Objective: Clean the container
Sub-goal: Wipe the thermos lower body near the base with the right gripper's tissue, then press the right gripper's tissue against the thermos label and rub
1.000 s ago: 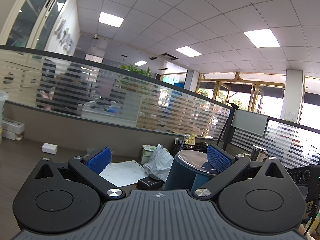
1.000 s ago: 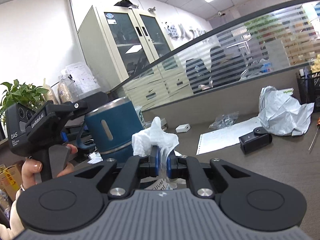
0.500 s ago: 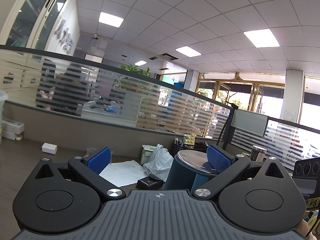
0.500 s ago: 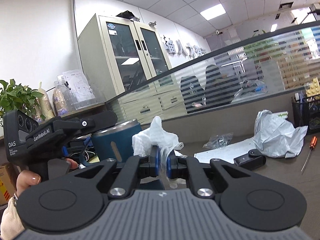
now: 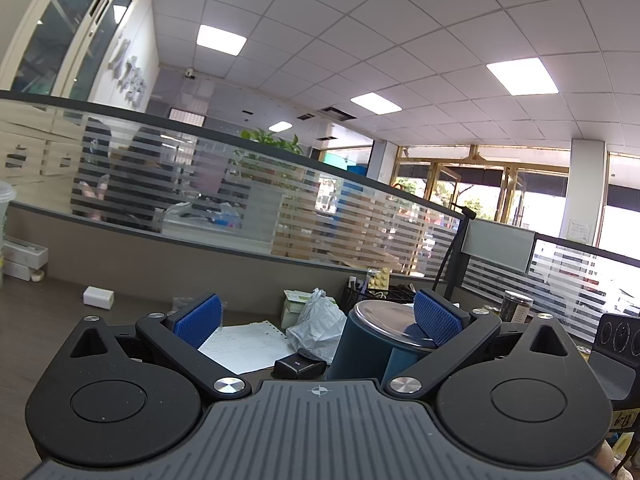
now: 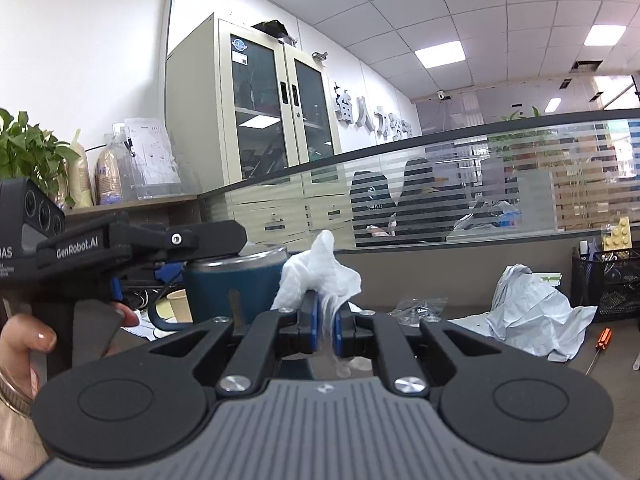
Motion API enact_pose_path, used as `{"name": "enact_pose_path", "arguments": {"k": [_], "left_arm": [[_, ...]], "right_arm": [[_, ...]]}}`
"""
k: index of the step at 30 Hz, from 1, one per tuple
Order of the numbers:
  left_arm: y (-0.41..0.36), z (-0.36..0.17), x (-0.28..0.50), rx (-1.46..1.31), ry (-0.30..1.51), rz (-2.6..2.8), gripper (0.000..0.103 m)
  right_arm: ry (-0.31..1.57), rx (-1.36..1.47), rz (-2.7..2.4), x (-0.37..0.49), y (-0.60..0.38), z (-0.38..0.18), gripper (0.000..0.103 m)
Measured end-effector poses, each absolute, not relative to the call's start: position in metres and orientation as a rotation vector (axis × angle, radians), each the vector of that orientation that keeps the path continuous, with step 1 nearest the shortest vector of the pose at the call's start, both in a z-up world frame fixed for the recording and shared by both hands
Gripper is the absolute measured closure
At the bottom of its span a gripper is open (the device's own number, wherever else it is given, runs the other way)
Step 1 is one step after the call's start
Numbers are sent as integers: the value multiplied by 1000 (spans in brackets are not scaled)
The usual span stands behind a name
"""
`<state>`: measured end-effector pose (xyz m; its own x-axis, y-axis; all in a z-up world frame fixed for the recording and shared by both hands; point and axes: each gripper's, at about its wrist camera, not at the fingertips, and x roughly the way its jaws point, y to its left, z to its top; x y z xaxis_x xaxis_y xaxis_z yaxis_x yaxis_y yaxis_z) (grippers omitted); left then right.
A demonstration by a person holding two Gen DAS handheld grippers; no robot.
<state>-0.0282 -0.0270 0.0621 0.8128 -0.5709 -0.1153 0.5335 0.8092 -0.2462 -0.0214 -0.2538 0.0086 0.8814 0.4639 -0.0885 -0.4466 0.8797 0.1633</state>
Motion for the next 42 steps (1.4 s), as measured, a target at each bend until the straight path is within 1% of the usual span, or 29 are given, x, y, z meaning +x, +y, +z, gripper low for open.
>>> {"name": "enact_pose_path", "arguments": {"k": [22, 42], "left_arm": [[-29, 60, -28, -207, 187, -595, 0], [-25, 58, -27, -206, 188, -595, 0]], "right_arm": [[233, 92, 494, -13, -249, -16, 91], [339, 173, 564, -1, -255, -39, 91]]}}
